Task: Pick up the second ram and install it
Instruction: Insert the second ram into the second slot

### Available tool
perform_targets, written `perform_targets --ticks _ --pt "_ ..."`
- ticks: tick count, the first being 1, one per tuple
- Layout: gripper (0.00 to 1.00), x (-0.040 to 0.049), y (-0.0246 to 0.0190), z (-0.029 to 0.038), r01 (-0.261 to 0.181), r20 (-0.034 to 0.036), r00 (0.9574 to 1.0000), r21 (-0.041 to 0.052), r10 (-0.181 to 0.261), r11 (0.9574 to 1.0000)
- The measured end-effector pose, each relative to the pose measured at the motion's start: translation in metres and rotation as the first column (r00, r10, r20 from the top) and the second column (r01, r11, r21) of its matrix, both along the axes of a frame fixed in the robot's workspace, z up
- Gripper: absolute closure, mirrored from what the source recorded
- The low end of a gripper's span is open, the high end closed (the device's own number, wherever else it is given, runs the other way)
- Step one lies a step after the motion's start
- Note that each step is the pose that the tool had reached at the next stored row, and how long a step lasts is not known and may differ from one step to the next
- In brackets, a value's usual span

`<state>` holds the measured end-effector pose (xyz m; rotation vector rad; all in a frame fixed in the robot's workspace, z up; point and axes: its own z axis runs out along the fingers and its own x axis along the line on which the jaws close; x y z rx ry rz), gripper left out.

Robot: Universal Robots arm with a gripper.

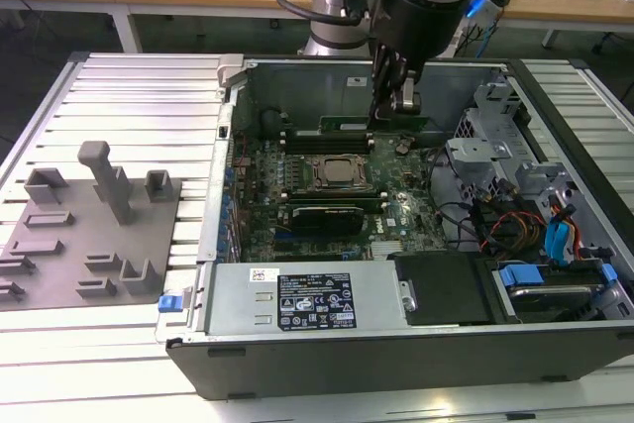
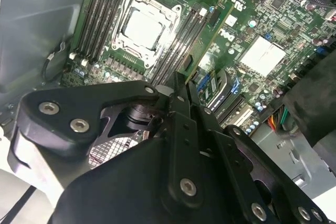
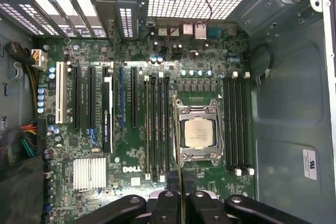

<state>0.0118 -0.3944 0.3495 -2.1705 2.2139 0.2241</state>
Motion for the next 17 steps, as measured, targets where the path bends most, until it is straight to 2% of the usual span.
perform_targets --ticks 17 --pt "0.86 0.0000 0.0000 -0.0108 0.000 0.0000 1.0000 -0.0001 0.000 1.0000"
